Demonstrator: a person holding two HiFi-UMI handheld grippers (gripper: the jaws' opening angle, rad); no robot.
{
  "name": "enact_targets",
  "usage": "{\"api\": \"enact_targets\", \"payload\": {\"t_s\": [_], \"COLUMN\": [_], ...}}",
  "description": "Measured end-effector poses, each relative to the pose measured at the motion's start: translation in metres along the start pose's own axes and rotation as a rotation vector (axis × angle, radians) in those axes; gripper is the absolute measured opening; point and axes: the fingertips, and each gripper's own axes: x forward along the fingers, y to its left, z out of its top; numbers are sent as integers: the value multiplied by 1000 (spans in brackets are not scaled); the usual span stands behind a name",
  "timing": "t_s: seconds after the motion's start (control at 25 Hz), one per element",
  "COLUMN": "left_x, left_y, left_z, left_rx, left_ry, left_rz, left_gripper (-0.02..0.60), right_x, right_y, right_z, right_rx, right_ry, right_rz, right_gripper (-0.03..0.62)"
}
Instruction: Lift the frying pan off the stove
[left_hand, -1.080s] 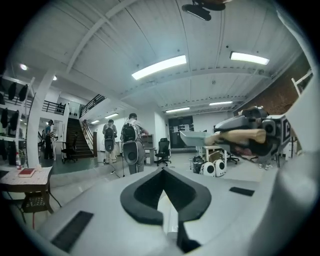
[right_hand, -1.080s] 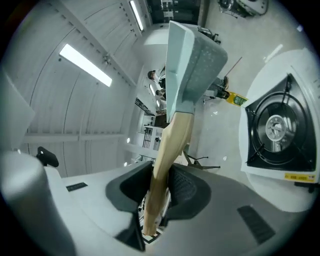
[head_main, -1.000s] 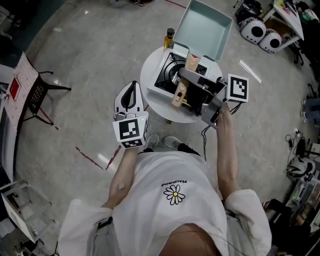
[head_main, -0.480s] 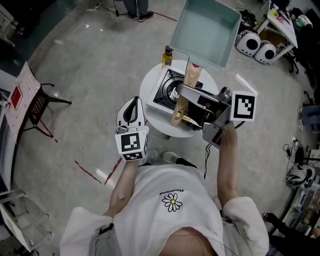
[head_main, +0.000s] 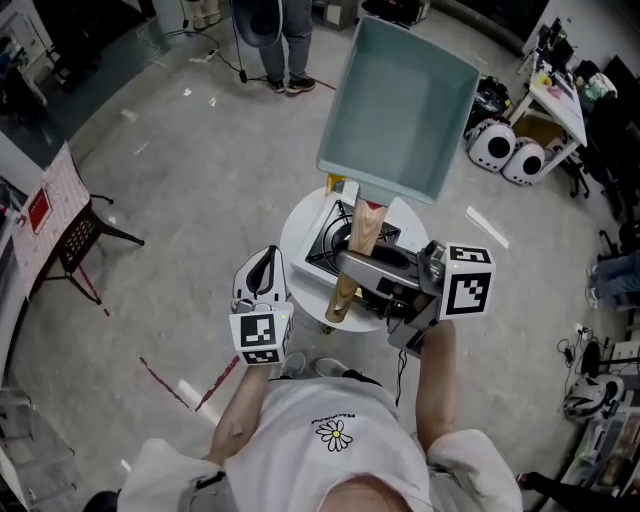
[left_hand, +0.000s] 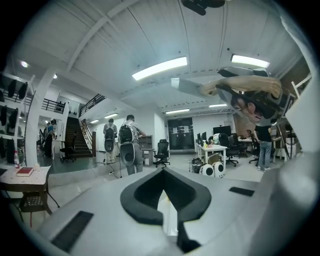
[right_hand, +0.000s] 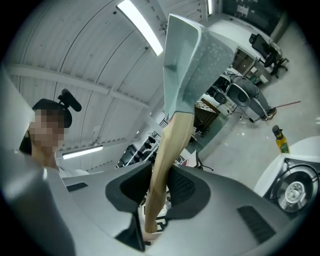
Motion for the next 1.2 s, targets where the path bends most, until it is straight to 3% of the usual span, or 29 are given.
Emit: {"api": "enact_targets", "payload": {"t_s": [0.44,1.2], "left_x": [-6,-3], "left_y": [16,15], "left_z": [0,4], "left_rx": [-1,0], "left_ry": [-9,-23], "left_rz": [39,30], "left_gripper": [-2,-1], "right_x": [-2,-1], "right_y": [1,6], "right_z": [-4,-3], "right_rx": [-47,-67], "right_ry": [58,81], "right_rz": [3,25], "right_gripper": [99,103]}}
